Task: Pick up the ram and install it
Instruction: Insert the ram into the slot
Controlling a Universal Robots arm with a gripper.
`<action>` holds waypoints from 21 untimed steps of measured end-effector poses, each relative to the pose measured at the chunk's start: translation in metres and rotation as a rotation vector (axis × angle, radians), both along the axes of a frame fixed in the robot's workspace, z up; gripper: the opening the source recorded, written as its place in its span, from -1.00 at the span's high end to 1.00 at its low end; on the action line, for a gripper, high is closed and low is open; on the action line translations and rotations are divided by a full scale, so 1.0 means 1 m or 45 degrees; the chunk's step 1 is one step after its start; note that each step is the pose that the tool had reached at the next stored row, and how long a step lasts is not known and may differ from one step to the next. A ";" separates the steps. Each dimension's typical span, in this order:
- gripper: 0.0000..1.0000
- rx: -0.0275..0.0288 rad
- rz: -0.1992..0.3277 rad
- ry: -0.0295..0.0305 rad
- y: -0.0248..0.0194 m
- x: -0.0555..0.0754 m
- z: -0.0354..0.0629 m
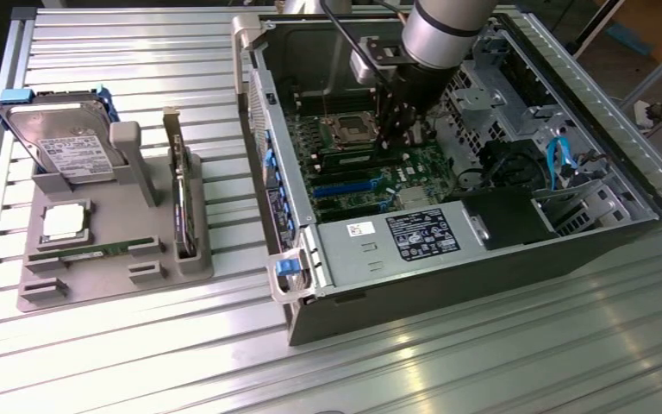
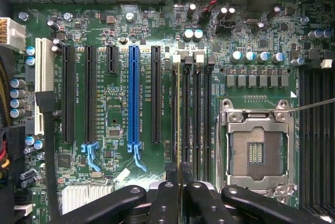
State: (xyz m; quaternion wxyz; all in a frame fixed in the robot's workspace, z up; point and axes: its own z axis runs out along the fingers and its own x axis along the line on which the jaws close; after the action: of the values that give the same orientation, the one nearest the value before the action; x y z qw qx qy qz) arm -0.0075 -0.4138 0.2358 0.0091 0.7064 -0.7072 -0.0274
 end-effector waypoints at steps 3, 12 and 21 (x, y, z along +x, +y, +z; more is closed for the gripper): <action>0.76 -0.0001 0.000 -0.0001 0.0000 0.000 -0.0011; 0.76 -0.0001 0.000 -0.0001 0.0000 0.000 -0.0028; 0.48 0.0001 0.000 -0.0001 0.0000 0.000 -0.0028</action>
State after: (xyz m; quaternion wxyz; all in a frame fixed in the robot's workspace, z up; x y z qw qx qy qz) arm -0.0075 -0.4138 0.2330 0.0090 0.7064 -0.7072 -0.0274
